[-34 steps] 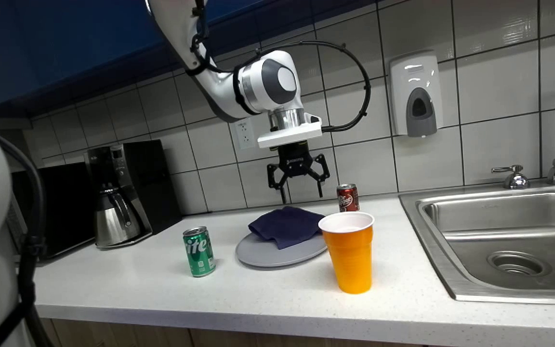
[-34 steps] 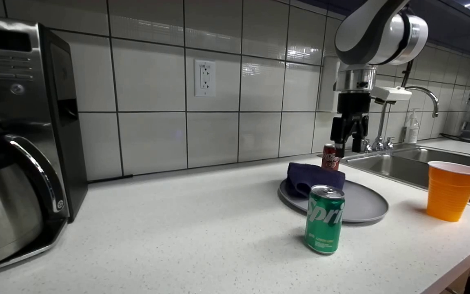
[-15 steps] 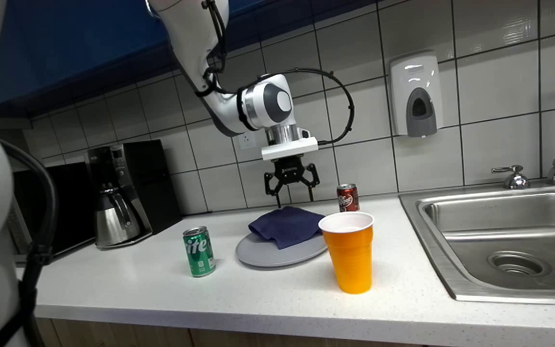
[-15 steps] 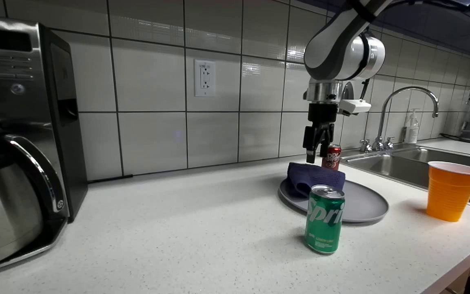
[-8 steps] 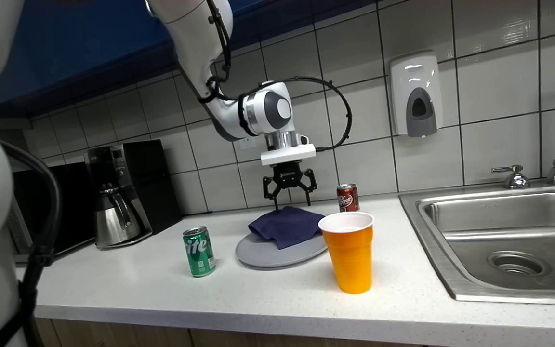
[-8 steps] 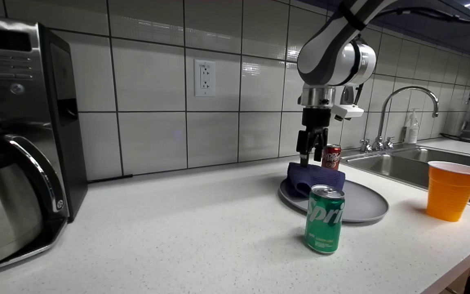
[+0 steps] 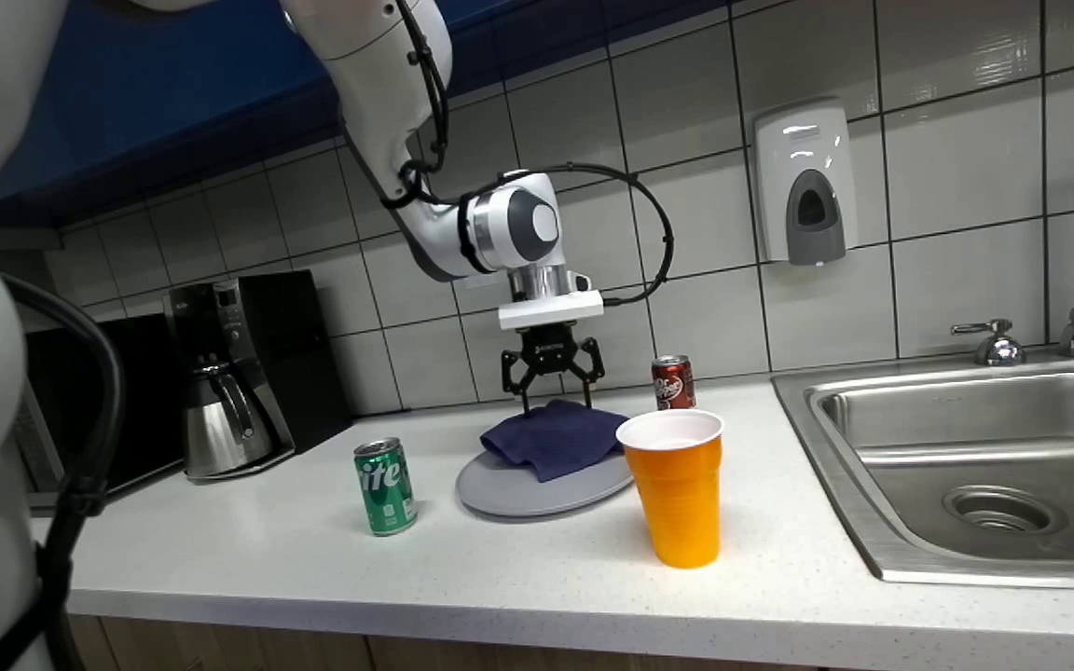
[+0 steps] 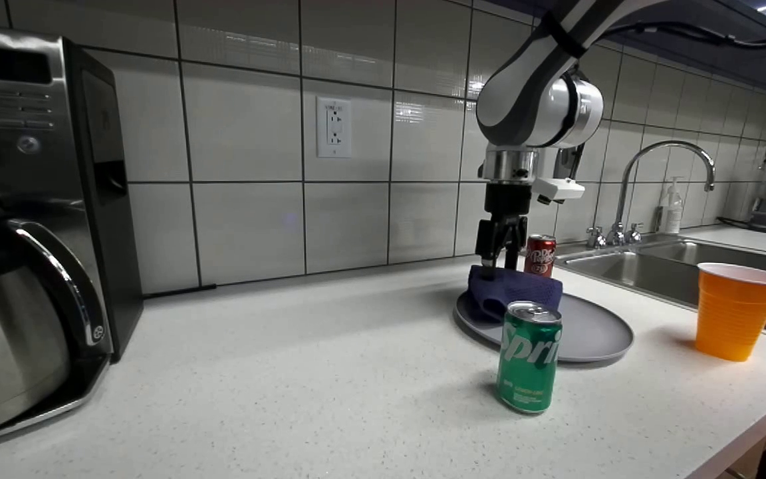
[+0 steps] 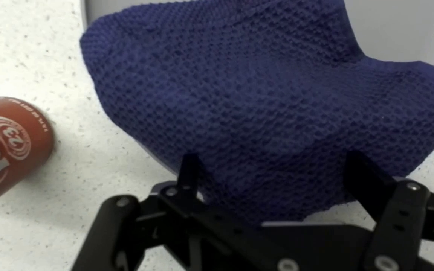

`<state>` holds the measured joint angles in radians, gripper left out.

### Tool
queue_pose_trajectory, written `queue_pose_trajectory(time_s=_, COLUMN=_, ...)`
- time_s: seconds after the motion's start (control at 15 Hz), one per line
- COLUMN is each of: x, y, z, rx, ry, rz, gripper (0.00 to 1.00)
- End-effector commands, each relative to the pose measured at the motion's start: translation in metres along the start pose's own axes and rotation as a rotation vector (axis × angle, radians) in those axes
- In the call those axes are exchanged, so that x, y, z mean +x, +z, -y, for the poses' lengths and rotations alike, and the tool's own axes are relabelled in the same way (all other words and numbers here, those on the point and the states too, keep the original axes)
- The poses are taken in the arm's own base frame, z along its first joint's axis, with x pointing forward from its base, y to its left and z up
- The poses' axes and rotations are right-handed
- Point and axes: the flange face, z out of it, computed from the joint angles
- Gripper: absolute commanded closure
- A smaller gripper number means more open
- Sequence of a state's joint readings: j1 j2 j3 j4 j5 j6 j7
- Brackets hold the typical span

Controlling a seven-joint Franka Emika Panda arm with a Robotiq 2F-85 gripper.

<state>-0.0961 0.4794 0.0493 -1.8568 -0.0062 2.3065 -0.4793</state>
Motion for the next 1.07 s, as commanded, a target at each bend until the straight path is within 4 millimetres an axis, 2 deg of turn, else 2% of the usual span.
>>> queue_pose_trajectory(time_s=0.0, x=0.0059, y=-0.0007, z=0.0012, rx=0.035, ry=0.011, rz=0.008, gripper=0.00)
queue_pose_trajectory(time_s=0.6, x=0.0040, y=0.0049, z=0.0000, rx=0.053, ry=0.012, rz=0.017, gripper=0.00)
queue_pose_trajectory(time_s=0.67, x=0.0038, y=0.0053, z=-0.0003, rx=0.054, ry=0.011, rz=0.018, gripper=0.25)
queue_pose_trajectory(time_s=0.73, x=0.0034, y=0.0058, z=-0.0005, rx=0.052, ry=0.009, rz=0.020, gripper=0.26)
queue_pose_trajectory(time_s=1.0, x=0.0019, y=0.0054, z=-0.0019, rx=0.050, ry=0.014, rz=0.018, gripper=0.58)
